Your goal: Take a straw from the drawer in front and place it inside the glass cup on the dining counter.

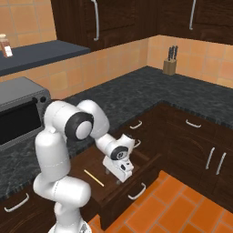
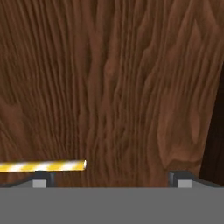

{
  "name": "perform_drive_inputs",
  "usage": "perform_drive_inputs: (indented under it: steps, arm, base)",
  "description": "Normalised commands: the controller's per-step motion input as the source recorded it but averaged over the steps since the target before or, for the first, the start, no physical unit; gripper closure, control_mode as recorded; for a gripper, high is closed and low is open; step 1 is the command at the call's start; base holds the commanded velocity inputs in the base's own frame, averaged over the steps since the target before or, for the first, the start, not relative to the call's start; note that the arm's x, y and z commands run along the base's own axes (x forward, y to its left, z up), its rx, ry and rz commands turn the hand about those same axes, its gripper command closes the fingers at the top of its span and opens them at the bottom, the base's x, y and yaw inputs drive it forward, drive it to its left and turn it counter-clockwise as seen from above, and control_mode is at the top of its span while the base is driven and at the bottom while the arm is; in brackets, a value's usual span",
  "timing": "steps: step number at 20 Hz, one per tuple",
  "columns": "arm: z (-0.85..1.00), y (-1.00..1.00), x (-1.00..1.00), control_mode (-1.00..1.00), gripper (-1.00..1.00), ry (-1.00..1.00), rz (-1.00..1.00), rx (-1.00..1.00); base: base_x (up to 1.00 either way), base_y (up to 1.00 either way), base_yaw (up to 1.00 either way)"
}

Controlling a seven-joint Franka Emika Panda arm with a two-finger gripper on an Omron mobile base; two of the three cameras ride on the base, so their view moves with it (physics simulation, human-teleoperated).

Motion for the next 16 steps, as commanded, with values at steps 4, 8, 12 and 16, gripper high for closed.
perform_drive_inputs:
  steps: [4,8,12,16]
  arm:
    - [-0.03,-0.56,-0.51,-1.00,-1.00,0.00,0.06,0.00]
    - [0.00,-0.63,-0.67,-1.00,-1.00,0.00,0.04,0.00]
    - [0.00,-0.63,-0.72,-1.00,-1.00,0.00,0.03,0.02]
    - [0.00,-0.61,-0.72,-1.00,-1.00,0.00,0.02,0.02]
  base:
    - [0.00,0.00,0.00]
    - [0.00,0.00,0.00]
    - [0.00,0.00,0.00]
    - [0.00,0.00,0.00]
